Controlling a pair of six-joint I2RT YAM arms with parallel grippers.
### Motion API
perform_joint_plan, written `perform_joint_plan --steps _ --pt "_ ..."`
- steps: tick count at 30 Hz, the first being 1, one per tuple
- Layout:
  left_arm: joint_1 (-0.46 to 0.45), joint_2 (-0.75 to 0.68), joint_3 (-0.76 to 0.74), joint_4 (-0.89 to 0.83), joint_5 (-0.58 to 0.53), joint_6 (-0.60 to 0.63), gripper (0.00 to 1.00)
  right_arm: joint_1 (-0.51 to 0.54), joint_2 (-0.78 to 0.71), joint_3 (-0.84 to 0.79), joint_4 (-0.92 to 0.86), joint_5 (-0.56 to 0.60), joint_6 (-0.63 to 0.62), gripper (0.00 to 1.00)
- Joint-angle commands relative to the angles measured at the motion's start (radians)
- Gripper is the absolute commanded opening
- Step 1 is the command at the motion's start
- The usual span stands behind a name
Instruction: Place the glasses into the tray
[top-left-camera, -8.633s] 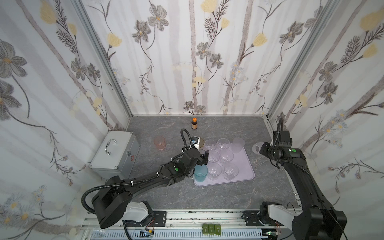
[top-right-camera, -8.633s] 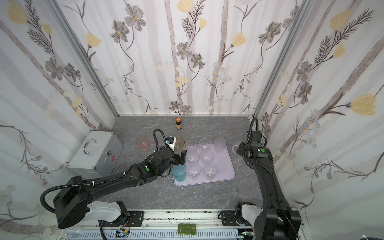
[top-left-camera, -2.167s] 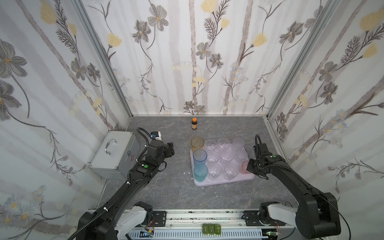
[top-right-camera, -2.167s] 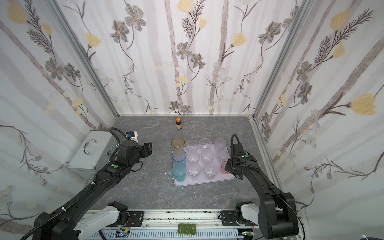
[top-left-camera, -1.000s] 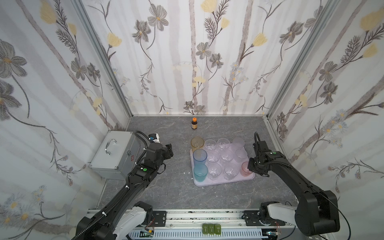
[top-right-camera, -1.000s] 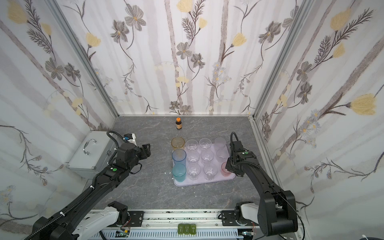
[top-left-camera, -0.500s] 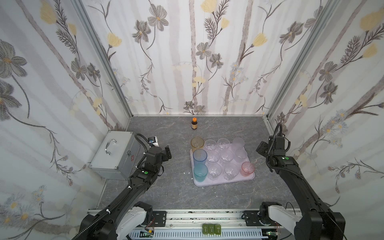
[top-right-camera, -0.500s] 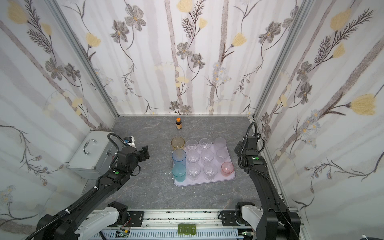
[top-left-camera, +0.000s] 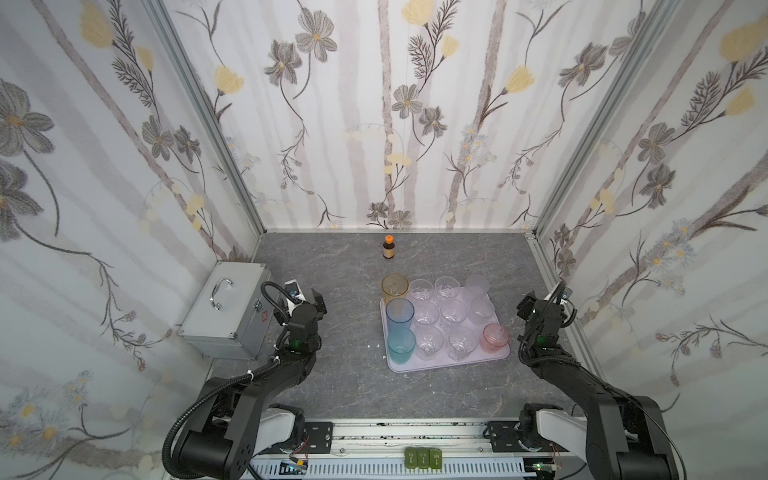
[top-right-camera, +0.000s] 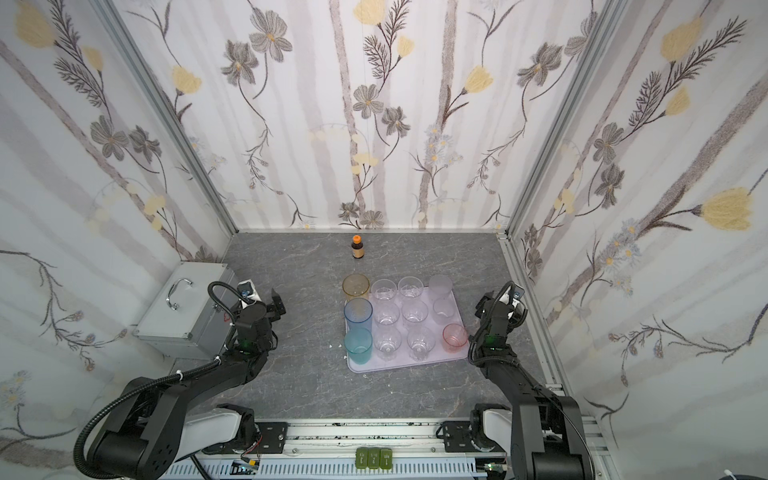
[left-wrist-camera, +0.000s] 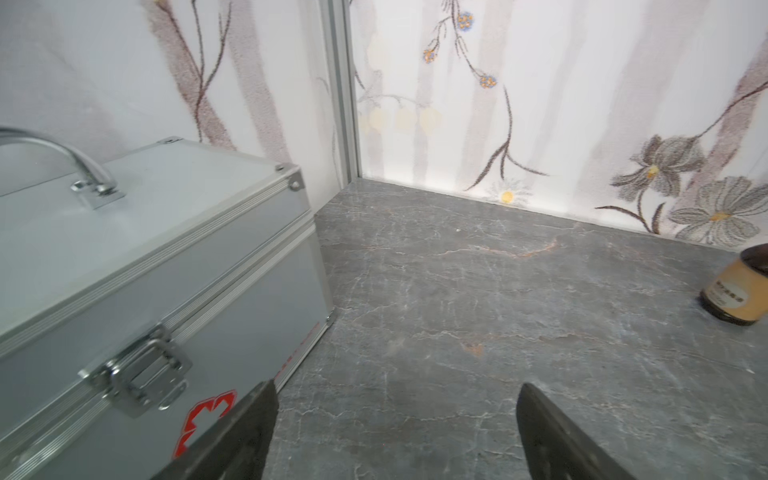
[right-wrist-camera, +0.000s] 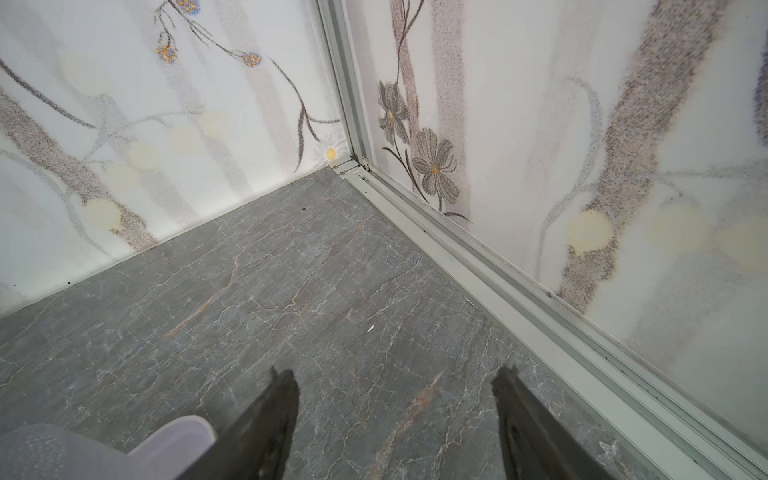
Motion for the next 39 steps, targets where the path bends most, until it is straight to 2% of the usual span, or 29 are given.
perform_joint_plan --steps 1,3,6,9,11,12,13,16,19,39 --pt "0.06 0.049 -0.052 0.31 0.137 -0.011 0.94 0.0 0.042 -0.007 0.286 -0.067 -0.071 0.76" --pt "0.073 0.114 -0.068 0.402 0.179 0.016 0.94 -0.002 0.076 -0.036 0.4 -0.092 -0.09 0.77" --pt "0.079 0.217 -0.087 0.563 0.239 0.062 0.96 0.009 0.073 -0.012 0.34 -0.107 -0.101 0.8" --pt "0.085 0.324 -0.065 0.604 0.305 0.079 1.0 0.016 0.075 -0.022 0.361 -0.112 -0.113 0.85" --pt "0.086 0.364 -0.048 0.616 0.309 0.086 1.0 0.021 0.075 -0.043 0.408 -0.117 -0.126 0.87" --pt "0.087 0.359 -0.052 0.612 0.295 0.076 1.0 0.028 0.074 -0.056 0.428 -0.117 -0.134 0.9" --pt "0.089 0.36 -0.049 0.61 0.279 0.068 1.0 0.041 0.079 -0.066 0.455 -0.111 -0.15 0.99" --pt "0.101 0.362 -0.039 0.598 0.218 0.03 1.0 0.048 0.104 -0.076 0.516 -0.122 -0.175 1.0" --pt "0.159 0.35 -0.025 0.543 0.279 -0.026 1.0 0.047 0.1 -0.059 0.472 -0.124 -0.167 1.0" --pt "0.152 0.347 -0.028 0.543 0.273 -0.022 1.0 0.053 0.101 -0.066 0.487 -0.137 -0.178 1.0"
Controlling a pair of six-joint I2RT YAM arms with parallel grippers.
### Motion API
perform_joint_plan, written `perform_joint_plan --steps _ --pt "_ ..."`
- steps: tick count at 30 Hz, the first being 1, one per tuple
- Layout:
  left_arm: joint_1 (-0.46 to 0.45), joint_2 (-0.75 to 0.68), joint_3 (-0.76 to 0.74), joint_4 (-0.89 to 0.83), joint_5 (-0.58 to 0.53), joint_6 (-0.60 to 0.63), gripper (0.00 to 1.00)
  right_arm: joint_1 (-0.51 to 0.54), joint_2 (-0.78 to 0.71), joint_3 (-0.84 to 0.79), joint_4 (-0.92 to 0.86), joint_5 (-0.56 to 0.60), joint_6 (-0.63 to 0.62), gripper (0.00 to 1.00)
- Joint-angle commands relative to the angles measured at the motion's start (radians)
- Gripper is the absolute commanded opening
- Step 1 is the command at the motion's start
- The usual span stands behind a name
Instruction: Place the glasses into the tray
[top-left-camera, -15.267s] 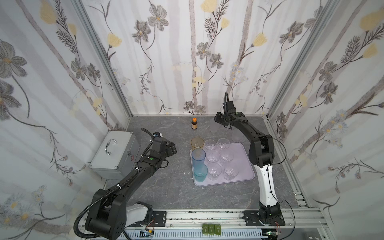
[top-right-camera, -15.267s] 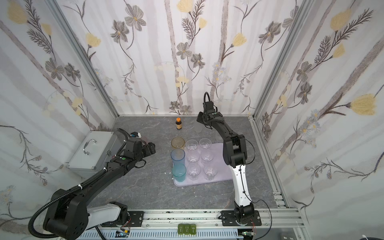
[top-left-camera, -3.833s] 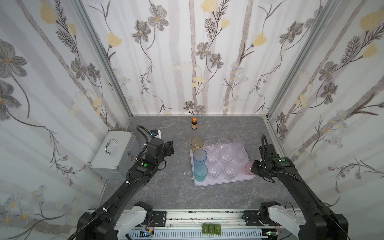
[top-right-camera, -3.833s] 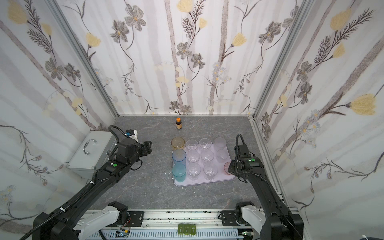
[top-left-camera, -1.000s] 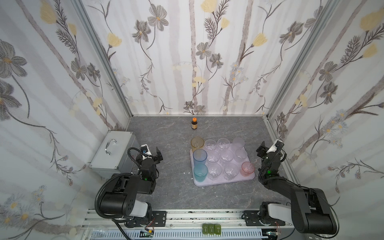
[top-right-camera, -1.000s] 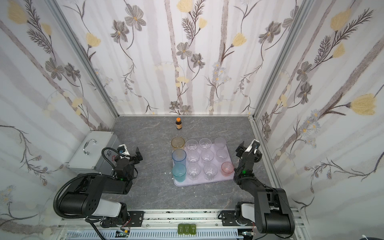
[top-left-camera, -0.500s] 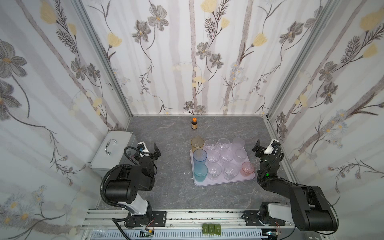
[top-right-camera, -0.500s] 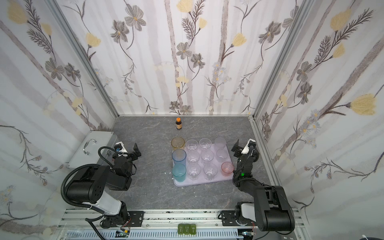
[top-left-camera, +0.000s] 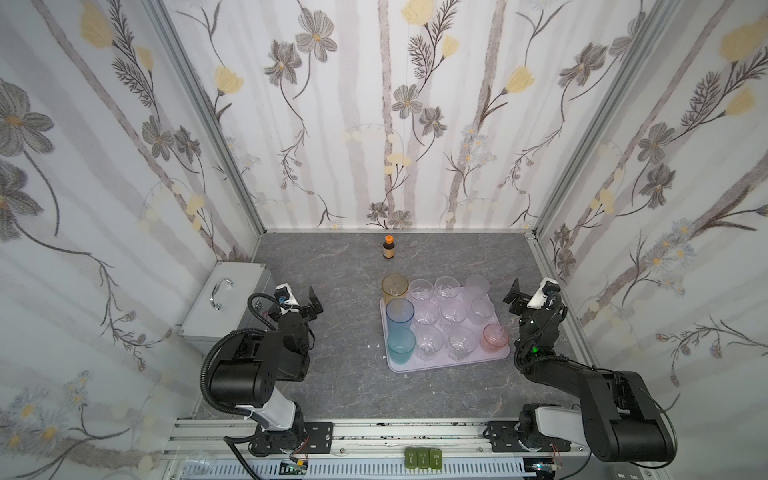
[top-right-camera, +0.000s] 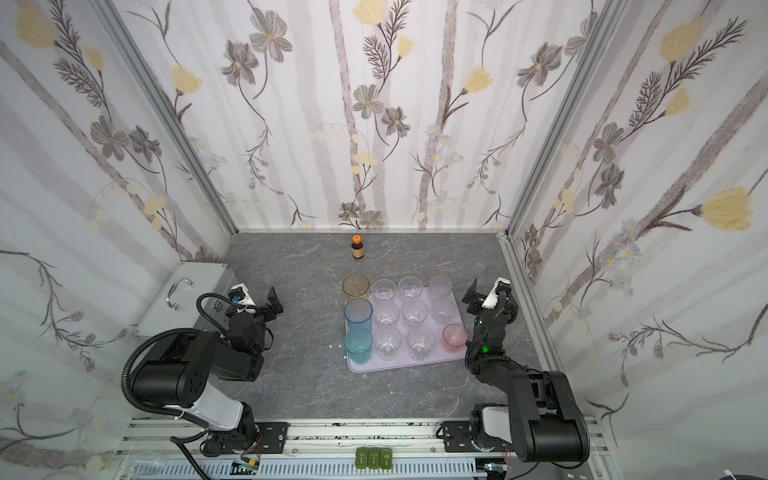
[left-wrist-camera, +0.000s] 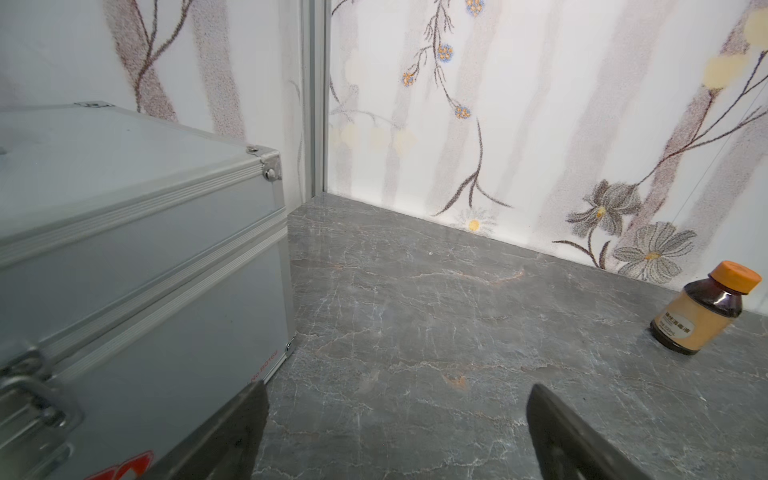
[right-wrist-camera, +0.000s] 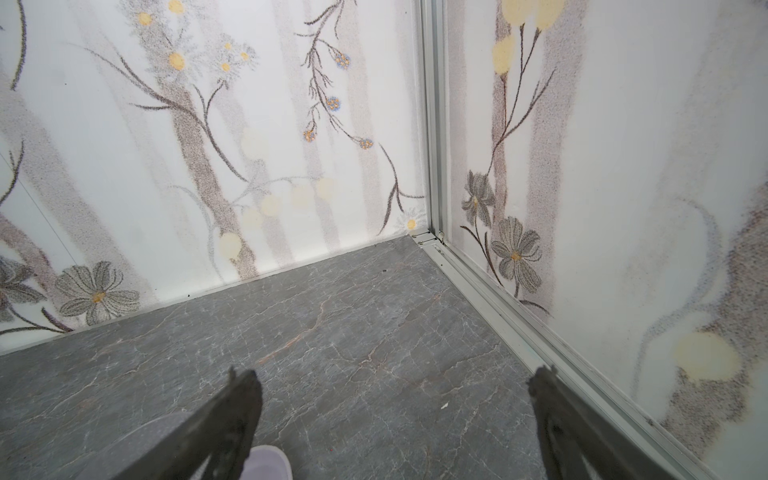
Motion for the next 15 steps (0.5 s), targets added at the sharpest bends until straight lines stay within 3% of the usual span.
perform_joint_plan --steps 1,11,15 --pt "0.0 -0.005 0.003 0.024 -0.003 0.001 1.0 0.003 -0.001 0.001 0.045 -0.006 -0.015 1.0" --pt "-0.002 -0.001 0.007 0.022 0.002 0.008 1.0 0.003 -0.001 0.001 0.045 -0.006 -0.018 1.0" --pt "-0.002 0.0 0.008 0.023 0.063 0.033 1.0 0.003 -0.002 0.002 0.045 -0.009 -0.018 1.0"
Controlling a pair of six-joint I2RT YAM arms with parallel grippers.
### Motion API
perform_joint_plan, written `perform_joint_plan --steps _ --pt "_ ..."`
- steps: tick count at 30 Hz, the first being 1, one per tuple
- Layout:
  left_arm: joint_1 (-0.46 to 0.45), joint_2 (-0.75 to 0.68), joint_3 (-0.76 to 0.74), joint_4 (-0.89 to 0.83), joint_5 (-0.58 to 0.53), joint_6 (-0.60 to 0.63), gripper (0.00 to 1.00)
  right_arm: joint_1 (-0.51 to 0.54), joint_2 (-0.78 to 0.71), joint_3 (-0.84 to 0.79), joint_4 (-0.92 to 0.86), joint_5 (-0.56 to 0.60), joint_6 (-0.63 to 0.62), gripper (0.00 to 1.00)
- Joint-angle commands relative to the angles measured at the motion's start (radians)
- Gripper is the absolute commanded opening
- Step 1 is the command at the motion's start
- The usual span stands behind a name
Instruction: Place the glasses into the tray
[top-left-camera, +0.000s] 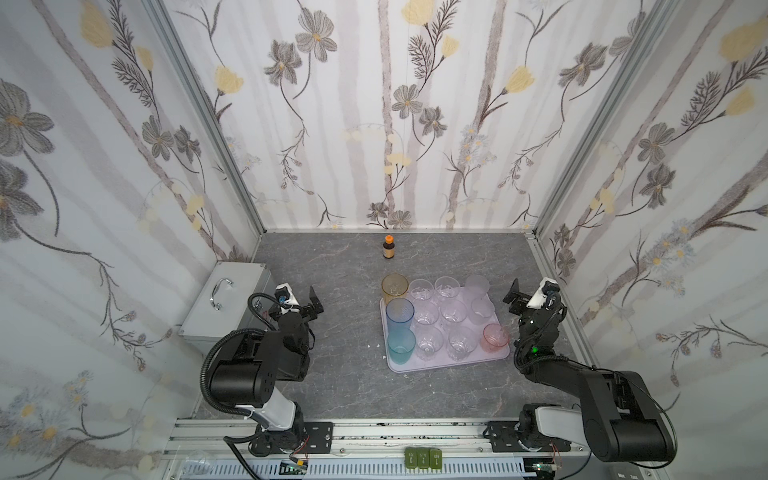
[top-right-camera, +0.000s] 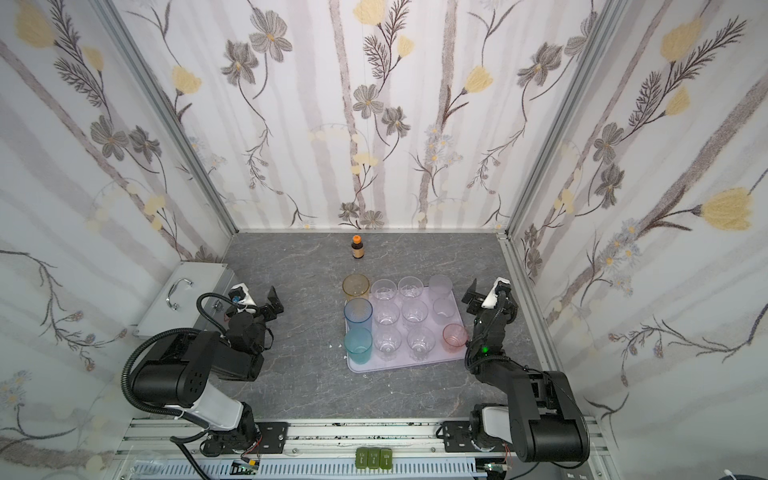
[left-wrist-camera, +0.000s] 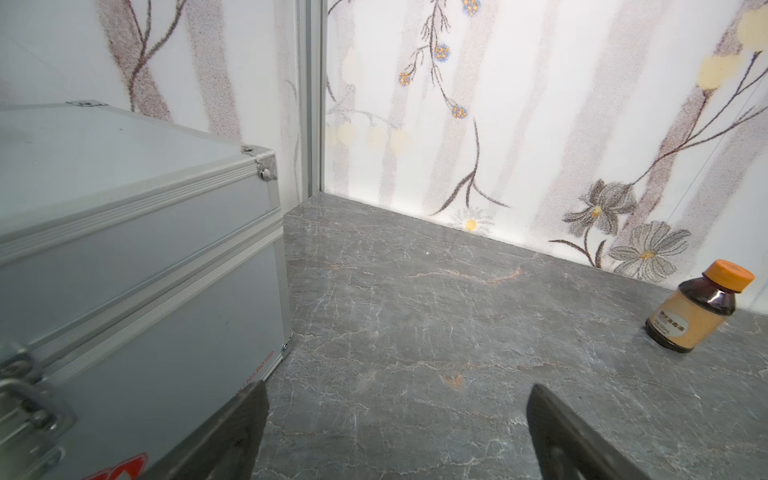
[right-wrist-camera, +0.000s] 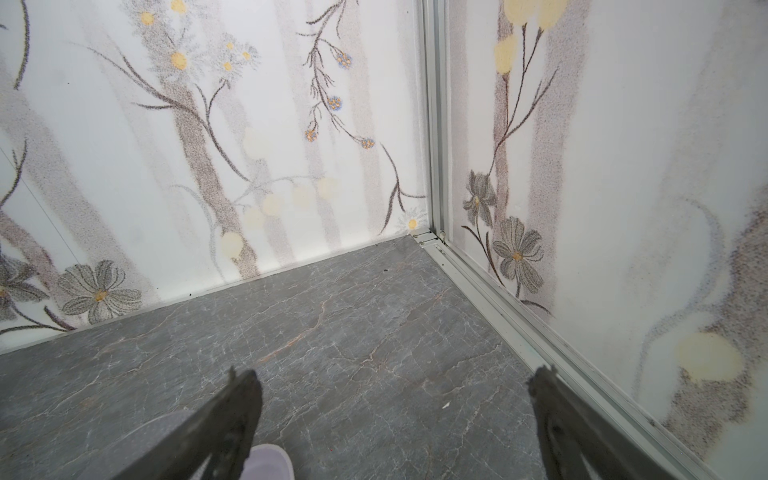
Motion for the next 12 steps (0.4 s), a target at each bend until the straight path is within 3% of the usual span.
perform_joint_plan --steps 1,7,12 --pt "0.0 0.001 0.007 0.022 0.066 0.027 1.0 0.001 -0.001 0.003 0.045 -0.009 -0.019 1.0" --pt "-0.026 0.009 0.018 0.018 0.111 0.084 1.0 0.0 -0.001 0.002 0.046 -0.008 -0.017 1.0" --pt "0.0 0.0 0.035 -0.033 0.116 0.043 1.0 0.0 -0.001 0.002 0.044 -0.009 -0.017 1.0"
